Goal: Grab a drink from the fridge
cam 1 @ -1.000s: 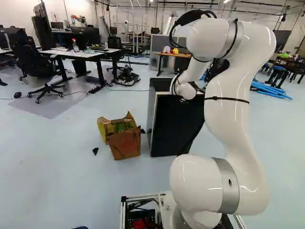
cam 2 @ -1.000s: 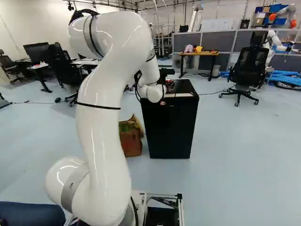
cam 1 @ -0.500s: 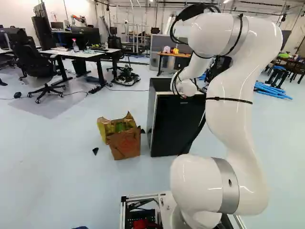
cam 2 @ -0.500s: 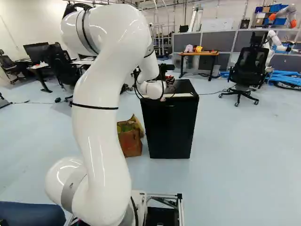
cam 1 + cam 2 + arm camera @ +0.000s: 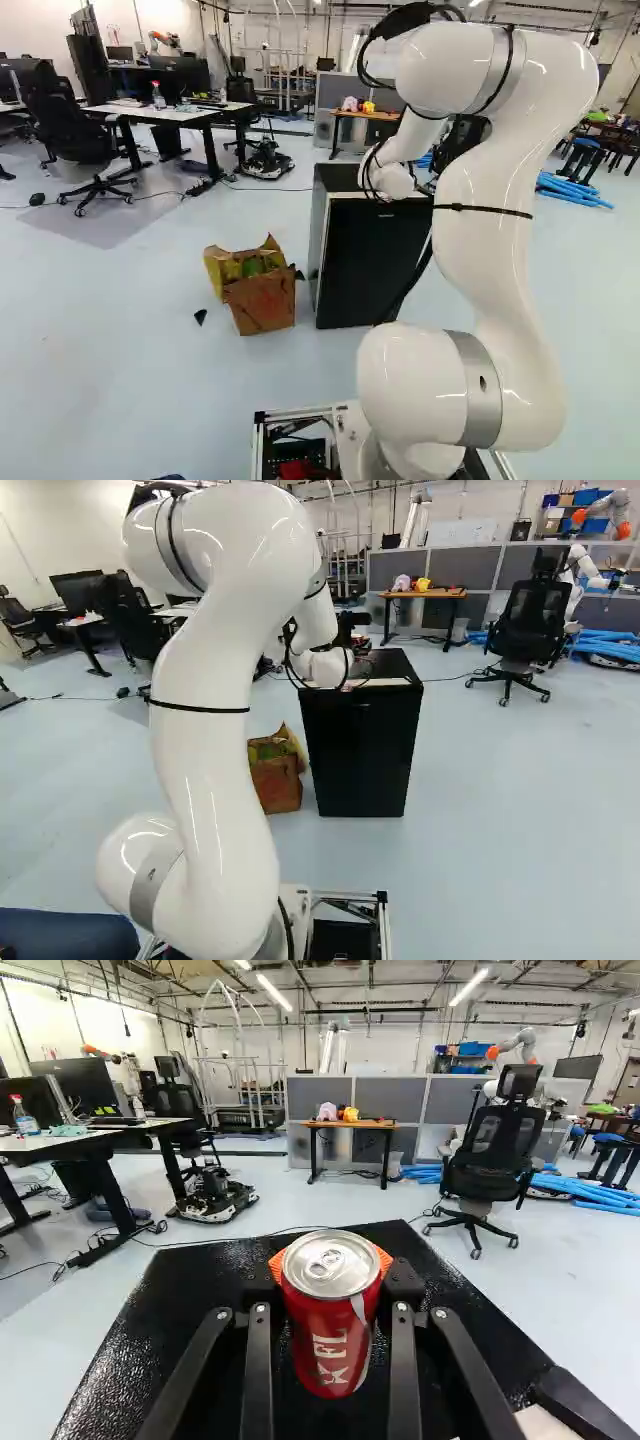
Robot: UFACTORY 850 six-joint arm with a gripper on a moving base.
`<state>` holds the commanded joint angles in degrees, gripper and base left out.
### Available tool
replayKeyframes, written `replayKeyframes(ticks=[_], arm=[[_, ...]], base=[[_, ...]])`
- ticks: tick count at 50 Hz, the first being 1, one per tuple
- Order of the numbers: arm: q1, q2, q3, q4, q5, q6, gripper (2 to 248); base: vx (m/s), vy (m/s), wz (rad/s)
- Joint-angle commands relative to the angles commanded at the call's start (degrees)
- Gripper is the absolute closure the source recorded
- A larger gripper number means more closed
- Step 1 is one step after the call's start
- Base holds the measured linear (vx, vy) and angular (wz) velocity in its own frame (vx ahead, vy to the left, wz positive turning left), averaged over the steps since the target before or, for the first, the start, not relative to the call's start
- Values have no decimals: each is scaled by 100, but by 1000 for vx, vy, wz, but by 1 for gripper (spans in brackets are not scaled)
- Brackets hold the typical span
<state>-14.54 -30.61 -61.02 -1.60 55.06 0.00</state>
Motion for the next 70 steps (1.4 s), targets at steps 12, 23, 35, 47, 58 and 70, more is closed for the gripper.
replayKeyframes(ticks=[12,23,35,47,58,70], arm=[[27,87,104,3,-9,0,151],[74,237,285,8,-26,0,151],[147,473,568,16,-51,0,151],[245,784,943,27,-85,0,151],[355,1138,1367,39,-123,0,151],[501,1605,1929,55,-174,0,151]], base=[[0,0,0],[0,0,0],[0,0,0],[0,0,0],[0,0,0],[0,0,0]])
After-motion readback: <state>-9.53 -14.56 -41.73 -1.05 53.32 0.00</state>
